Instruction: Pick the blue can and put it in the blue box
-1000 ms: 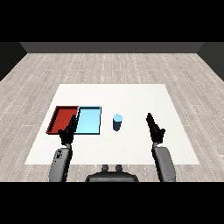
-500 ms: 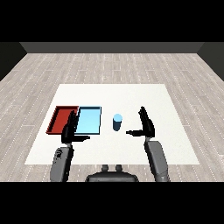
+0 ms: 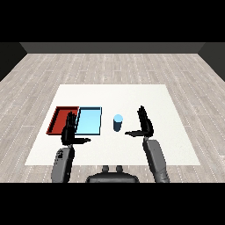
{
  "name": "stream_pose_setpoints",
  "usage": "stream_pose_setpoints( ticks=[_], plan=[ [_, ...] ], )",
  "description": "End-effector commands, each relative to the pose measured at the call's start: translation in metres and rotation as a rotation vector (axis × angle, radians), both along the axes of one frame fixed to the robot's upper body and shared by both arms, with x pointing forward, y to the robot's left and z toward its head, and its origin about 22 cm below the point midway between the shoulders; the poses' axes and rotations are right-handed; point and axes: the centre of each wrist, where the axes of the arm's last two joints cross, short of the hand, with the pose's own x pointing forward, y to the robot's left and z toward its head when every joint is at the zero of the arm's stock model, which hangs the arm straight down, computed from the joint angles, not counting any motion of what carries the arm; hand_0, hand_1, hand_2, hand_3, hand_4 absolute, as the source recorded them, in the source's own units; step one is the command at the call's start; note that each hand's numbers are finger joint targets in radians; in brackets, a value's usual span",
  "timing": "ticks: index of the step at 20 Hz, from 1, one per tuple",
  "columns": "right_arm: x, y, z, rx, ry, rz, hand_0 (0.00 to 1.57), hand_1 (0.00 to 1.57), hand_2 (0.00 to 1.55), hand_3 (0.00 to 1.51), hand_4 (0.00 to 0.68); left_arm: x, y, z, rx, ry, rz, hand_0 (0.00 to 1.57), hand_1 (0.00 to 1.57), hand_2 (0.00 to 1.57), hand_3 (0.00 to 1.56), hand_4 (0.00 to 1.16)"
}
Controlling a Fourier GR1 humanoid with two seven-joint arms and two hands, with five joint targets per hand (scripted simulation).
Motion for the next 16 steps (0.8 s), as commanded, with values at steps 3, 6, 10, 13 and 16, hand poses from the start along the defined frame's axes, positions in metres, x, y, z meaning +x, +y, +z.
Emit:
stream_pose_setpoints(
  ticks=[3, 6, 10, 13, 16],
  plan=[
    [0.001, 0.001, -0.003, 0.0, 0.007, 0.013, 0.0, 0.0, 0.0, 0.0, 0.0, -0.011, 0.001, -0.013, -0.021, -0.029, 0.003, 0.0, 0.0, 0.0, 0.0, 0.0],
    [-0.007, -0.018, -0.019, -0.015, 0.036, -0.001, 0.0, 0.0, 0.0, 0.0, 0.0, 0.009, 0.004, -0.001, -0.018, -0.003, -0.012, 0.0, 0.0, 0.0, 0.0, 0.0],
    [0.005, 0.003, -0.013, 0.047, 0.052, -0.001, 0.0, 0.0, 0.0, 0.0, 0.0, -0.013, 0.008, -0.016, -0.011, 0.003, -0.004, 0.0, 0.0, 0.0, 0.0, 0.0],
    [0.021, 0.001, -0.025, 0.071, 0.087, 0.001, 0.0, 0.0, 0.0, 0.0, 0.0, 0.019, -0.007, -0.012, -0.018, -0.004, -0.007, 0.0, 0.0, 0.0, 0.0, 0.0],
    [0.02, 0.0, -0.026, 0.066, 0.114, 0.014, 0.0, 0.0, 0.0, 0.0, 0.0, 0.007, 0.004, 0.001, -0.036, 0.0, -0.002, 0.0, 0.0, 0.0, 0.0, 0.0]
  ],
)
